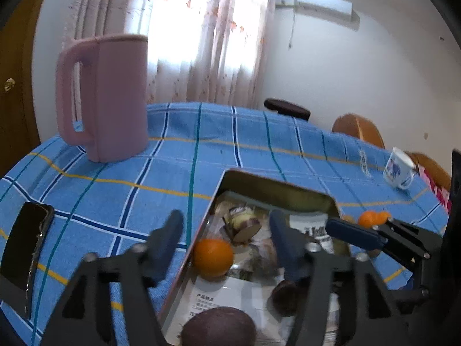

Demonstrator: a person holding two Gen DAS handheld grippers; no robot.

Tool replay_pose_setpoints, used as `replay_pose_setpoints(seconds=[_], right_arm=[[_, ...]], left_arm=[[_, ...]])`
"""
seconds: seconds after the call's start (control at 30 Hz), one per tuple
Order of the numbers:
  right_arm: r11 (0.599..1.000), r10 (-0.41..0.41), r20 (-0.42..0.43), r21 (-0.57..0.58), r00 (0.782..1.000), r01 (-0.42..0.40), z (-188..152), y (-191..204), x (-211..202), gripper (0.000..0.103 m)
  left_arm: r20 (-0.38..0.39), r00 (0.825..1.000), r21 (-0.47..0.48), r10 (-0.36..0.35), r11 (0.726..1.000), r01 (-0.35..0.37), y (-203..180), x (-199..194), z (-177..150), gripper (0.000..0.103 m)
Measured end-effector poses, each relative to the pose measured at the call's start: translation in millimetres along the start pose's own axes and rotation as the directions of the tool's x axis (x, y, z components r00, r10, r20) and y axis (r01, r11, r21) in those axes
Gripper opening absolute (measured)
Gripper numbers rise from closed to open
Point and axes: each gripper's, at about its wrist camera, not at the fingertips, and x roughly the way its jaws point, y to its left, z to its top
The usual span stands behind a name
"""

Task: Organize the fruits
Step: 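Release the orange with the left tool while the right tool releases the jar into the tin, then grasp a small green fruit with the left tool while the right tool grasps an orange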

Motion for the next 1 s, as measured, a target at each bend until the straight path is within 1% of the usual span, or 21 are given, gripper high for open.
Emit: replay_pose_setpoints(seconds=[0.1,0.17,0.23,0.33,0.4,0.5,0.57,0.63,0.7,0.8,0.87,0.9,0.93,1.0], right_arm=[[0.999,-0.031,0.033,0.018,0.999,0.03,-9,-19,-25,0.046],[0.996,-0.074,0.043,0.044,0.996,0.072,-19,-40,-43,0.046],[0.988,-0.135,0.041,0.081,0.99,0.131,-28,-63,-57,0.046],[0.962,-0.233,0.012,0.149,0.972,0.229,-40,-102,-73,0.046],[0.933,-0.293,-0.022,0.211,0.956,0.291,-48,-129,-79,0.046],[0.905,-0.322,-0.07,0.269,0.944,0.329,-54,-154,-79,0.046],[0.891,-0.325,-0.108,0.297,0.94,0.342,-57,-167,-75,0.046],[0.89,-0.295,-0.126,0.324,0.947,0.321,-58,-174,-71,0.046],[0.892,-0.284,-0.136,0.325,0.949,0.314,-57,-175,-66,0.046],[0.894,-0.263,-0.19,0.319,0.946,0.313,-56,-176,-51,0.046],[0.891,-0.234,-0.224,0.34,0.946,0.301,-58,-182,-43,0.046],[0.892,-0.214,-0.24,0.347,0.947,0.29,-60,-184,-38,0.04],[0.893,-0.194,-0.252,0.354,0.948,0.277,-62,-186,-35,0.04],[0.891,-0.184,-0.236,0.369,0.954,0.263,-63,-189,-38,0.039]], left_arm=[[0.029,0.999,0.013,-0.026,1.0,0.026,-13,-12,1,0.069],[0.04,0.998,0.031,-0.046,0.999,0.044,-24,-16,1,0.071],[0.052,0.996,0.044,-0.07,0.997,0.068,-39,-20,1,0.076],[0.046,0.992,0.08,-0.119,0.99,0.115,-70,-19,-2,0.076],[0.034,0.99,0.105,-0.14,0.985,0.136,-87,-16,-4,0.076],[0.008,0.985,0.142,-0.17,0.976,0.167,-116,-9,-8,0.076],[-0.005,0.986,0.172,-0.17,0.971,0.168,-134,-4,-10,0.076],[-0.023,0.984,0.189,-0.175,0.966,0.176,-145,3,-12,0.076],[-0.048,0.982,0.196,-0.182,0.963,0.188,-154,11,-14,0.076],[-0.084,0.979,0.202,-0.185,0.959,0.199,-161,22,-17,0.076],[-0.1,0.977,0.197,-0.19,0.958,0.207,-162,26,-18,0.076],[-0.106,0.975,0.195,-0.193,0.958,0.211,-162,27,-19,0.076],[-0.113,0.974,0.196,-0.194,0.957,0.214,-163,29,-20,0.076],[-0.126,0.971,0.2,-0.205,0.953,0.227,-165,29,-21,0.076]])
